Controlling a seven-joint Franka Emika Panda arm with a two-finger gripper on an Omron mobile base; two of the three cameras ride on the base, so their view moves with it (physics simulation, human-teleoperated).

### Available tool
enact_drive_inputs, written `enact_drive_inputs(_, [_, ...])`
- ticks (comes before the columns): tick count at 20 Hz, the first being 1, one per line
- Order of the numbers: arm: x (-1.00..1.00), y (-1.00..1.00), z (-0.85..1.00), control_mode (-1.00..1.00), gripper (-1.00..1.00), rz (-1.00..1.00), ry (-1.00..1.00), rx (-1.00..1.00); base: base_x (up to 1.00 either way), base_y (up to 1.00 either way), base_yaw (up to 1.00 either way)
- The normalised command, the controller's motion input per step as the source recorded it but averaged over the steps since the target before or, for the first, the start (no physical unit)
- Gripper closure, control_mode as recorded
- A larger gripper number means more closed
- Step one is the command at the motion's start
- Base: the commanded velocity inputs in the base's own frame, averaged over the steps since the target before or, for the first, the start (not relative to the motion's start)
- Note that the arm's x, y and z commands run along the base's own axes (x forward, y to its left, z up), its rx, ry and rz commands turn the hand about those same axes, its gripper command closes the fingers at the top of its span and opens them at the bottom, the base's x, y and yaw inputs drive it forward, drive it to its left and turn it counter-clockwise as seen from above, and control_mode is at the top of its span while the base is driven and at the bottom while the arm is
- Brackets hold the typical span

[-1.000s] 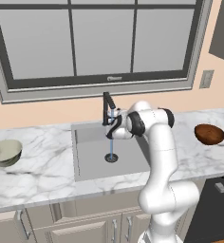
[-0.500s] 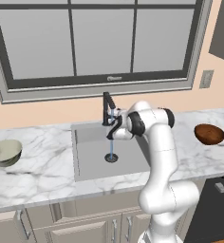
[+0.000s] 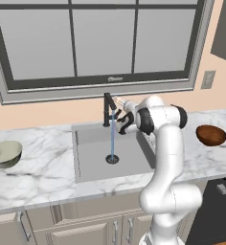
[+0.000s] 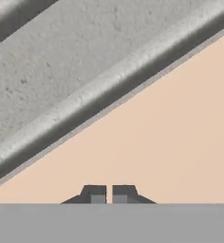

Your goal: Rinse each bowl for a few seconds and place them down in the sink or on the counter.

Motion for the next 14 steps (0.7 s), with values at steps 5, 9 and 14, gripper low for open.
enact_drive_inputs(5, [-0.21, -0.36, 0.70, -1.00, 1.00, 0.00, 0.04, 0.19, 0.00, 0.00, 0.00])
enact_drive_inputs(9, [-0.49, -0.21, 0.62, -1.00, 1.00, -0.05, 0.08, 0.17, 0.00, 0.00, 0.00])
enact_drive_inputs(14, [-0.58, -0.19, 0.64, -1.00, 1.00, -0.09, 0.15, 0.14, 0.00, 0.00, 0.00])
